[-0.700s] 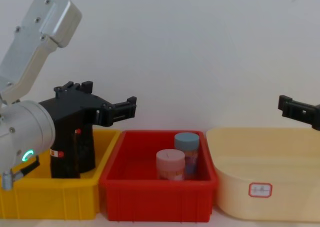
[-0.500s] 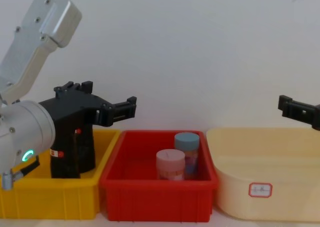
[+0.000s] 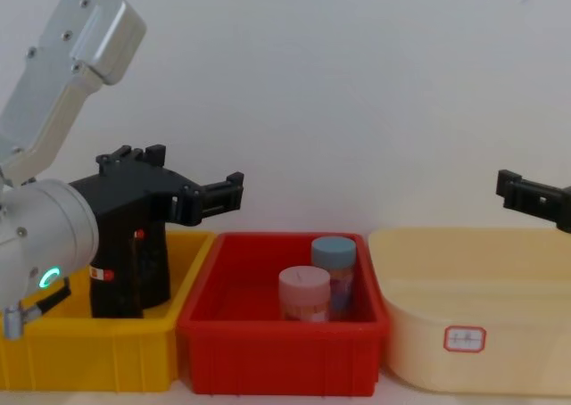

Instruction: Pick up the garbage bag with the one hand and transfer it to the other hand.

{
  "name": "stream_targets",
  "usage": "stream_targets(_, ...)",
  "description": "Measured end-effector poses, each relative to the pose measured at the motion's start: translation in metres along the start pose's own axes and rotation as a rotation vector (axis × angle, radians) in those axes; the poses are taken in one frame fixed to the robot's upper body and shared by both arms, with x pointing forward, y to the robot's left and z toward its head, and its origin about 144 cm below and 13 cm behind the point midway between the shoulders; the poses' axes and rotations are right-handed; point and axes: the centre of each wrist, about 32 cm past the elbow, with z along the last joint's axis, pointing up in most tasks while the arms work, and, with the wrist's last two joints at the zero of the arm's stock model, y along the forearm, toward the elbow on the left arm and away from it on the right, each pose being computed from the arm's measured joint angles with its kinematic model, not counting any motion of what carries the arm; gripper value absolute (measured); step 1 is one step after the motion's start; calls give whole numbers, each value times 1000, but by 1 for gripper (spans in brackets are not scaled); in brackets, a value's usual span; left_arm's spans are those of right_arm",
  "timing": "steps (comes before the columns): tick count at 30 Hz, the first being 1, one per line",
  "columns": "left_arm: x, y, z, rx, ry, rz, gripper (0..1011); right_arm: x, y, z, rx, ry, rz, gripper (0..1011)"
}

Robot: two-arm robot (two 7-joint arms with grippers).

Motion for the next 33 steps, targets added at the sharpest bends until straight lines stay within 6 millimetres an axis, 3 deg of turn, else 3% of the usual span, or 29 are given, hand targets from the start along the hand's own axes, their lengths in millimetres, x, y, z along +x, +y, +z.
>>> stream_targets(33,0,0,0,0,0,0,1001,0,2,1,-12,1,2,1000)
